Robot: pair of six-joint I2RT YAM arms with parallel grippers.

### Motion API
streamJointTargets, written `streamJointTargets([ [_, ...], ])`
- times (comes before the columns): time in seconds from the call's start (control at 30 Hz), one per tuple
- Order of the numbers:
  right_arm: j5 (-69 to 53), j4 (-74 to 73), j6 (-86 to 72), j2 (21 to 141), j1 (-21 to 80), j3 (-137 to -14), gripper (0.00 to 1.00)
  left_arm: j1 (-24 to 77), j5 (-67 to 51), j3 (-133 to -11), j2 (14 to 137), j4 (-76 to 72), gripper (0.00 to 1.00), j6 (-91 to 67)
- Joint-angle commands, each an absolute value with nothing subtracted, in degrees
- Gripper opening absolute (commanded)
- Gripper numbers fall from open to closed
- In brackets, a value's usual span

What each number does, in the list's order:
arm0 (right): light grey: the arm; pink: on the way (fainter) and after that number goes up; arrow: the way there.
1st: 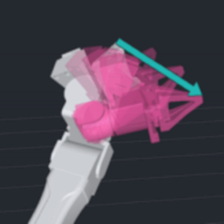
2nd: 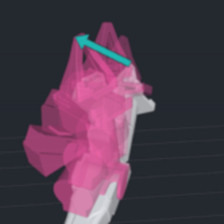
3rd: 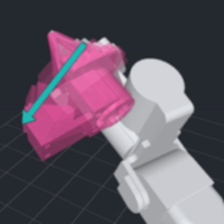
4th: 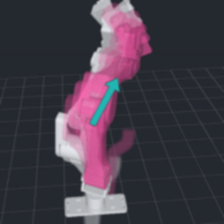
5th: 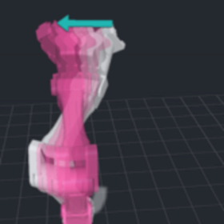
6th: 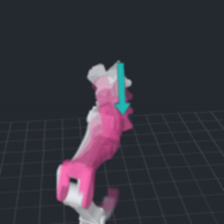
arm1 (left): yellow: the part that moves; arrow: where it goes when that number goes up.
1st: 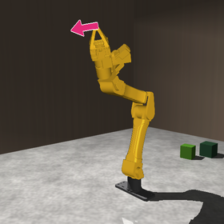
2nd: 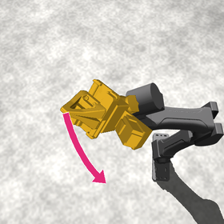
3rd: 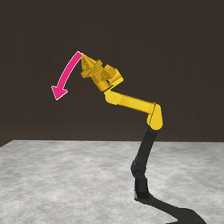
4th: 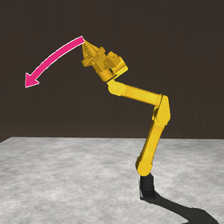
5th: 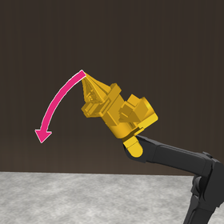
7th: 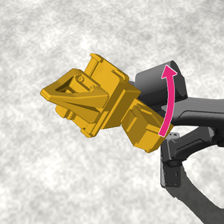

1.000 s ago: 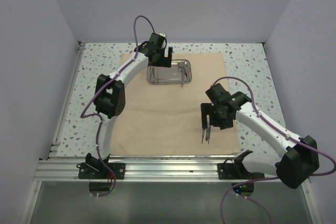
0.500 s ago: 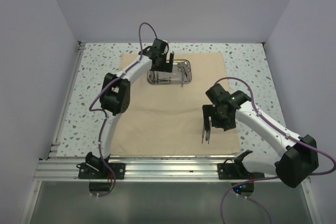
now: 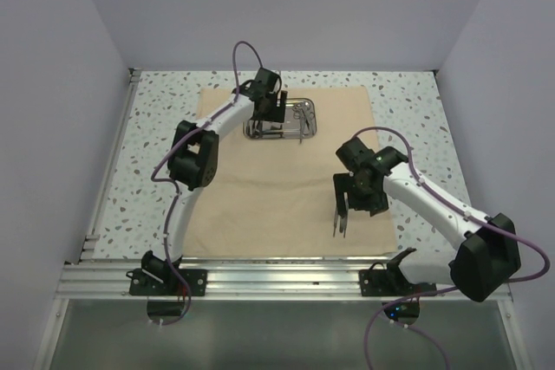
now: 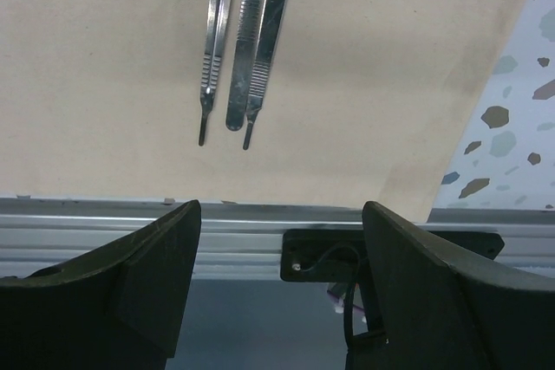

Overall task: Open and lay out the surgical kit
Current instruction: Pick up the medical item from the container.

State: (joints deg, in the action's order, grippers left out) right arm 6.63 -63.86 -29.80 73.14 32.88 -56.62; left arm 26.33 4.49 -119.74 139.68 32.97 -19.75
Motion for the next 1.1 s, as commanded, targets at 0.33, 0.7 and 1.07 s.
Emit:
streamJointTargets([
  [0.33, 8.0, -64.16, -28.57, 74.62, 32.96, -59.41, 0.78, 26.19, 3.96, -111.72, 138.43, 28.66, 0.42, -20.04],
  [0.7, 8.0, -63.02, -27.95, 76.02, 32.96, -60.99, 0.77, 26.1, 5.01, -112.66, 135.88, 29.52, 0.0, -18.81],
  [1.07, 8.17, -58.72, -25.49, 80.23, 32.96, -66.44, 0.77, 26.37, 5.36, -112.02, 121.57, 35.16, 0.0, -18.37],
])
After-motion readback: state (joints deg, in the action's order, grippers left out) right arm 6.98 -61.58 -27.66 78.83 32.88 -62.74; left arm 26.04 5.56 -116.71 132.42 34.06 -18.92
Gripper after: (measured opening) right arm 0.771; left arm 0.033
